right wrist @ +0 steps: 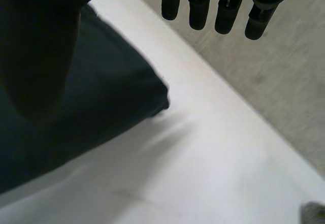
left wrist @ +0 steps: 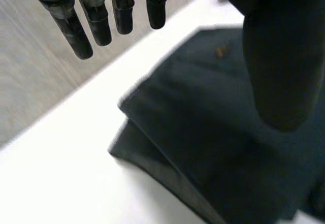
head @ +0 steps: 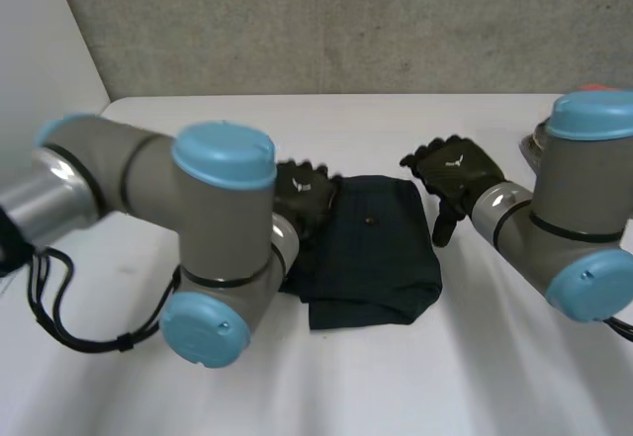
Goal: Fold the laundry.
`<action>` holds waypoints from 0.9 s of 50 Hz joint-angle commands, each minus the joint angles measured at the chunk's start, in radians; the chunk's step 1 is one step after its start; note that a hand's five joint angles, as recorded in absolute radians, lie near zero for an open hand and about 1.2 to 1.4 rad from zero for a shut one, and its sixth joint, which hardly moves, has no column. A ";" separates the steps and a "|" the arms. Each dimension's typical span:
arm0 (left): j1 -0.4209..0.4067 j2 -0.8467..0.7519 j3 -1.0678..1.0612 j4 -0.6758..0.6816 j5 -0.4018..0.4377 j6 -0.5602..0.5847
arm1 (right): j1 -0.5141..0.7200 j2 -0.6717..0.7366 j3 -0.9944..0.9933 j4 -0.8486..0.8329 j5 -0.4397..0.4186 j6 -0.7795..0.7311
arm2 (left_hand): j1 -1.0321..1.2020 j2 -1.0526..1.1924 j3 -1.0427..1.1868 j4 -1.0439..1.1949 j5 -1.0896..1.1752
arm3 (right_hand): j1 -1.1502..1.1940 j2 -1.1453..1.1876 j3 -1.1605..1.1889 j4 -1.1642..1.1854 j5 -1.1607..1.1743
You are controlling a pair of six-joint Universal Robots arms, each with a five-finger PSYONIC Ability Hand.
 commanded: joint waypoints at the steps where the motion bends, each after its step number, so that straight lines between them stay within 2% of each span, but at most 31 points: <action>1: 0.006 0.169 -0.066 0.009 0.011 -0.049 | 0.042 -0.193 0.235 -0.156 0.002 0.007 | -0.011 -0.022 -0.029 -0.018 -0.037 | -0.050 -0.040 -0.037 -0.037 -0.044; 4: 0.010 0.222 -0.118 0.023 0.065 -0.082 | 0.068 -0.219 0.319 -0.205 0.000 0.010 | -0.011 -0.022 -0.029 -0.018 -0.037 | -0.050 -0.040 -0.037 -0.037 -0.044; 9: 0.038 0.282 -0.227 0.081 0.206 -0.119 | 0.118 -0.218 0.495 -0.353 -0.003 0.026 | 0.001 -0.011 -0.017 -0.006 -0.025 | -0.050 -0.040 -0.037 -0.037 -0.044; 13: 0.062 0.301 -0.283 0.115 0.243 -0.124 | 0.149 -0.202 0.574 -0.467 0.000 0.052 | 0.004 -0.008 -0.014 -0.003 -0.022 | -0.050 -0.040 -0.037 -0.037 -0.044; 18: 0.067 0.299 -0.297 0.135 0.243 -0.124 | 0.157 -0.083 0.594 -0.591 -0.001 0.060 | 0.004 -0.008 -0.014 -0.003 -0.022 | -0.050 -0.040 -0.037 -0.037 -0.044; 28: 0.073 0.290 -0.297 0.140 0.243 -0.127 | 0.155 0.025 0.556 -0.772 0.003 0.030 | 0.001 -0.011 -0.017 -0.006 -0.025 | -0.050 -0.040 -0.037 -0.037 -0.044; 42: 0.081 0.285 -0.301 0.160 0.242 -0.125 | 0.154 0.130 0.390 -0.779 0.023 0.018 | 0.001 -0.011 -0.017 -0.006 -0.025 | -0.049 -0.038 -0.036 -0.036 -0.043; 45: 0.079 0.285 -0.304 0.160 0.242 -0.127 | 0.152 0.152 0.338 -0.742 0.025 0.018 | 0.001 -0.011 -0.017 -0.006 -0.025 | 0.042 0.053 0.055 0.055 0.048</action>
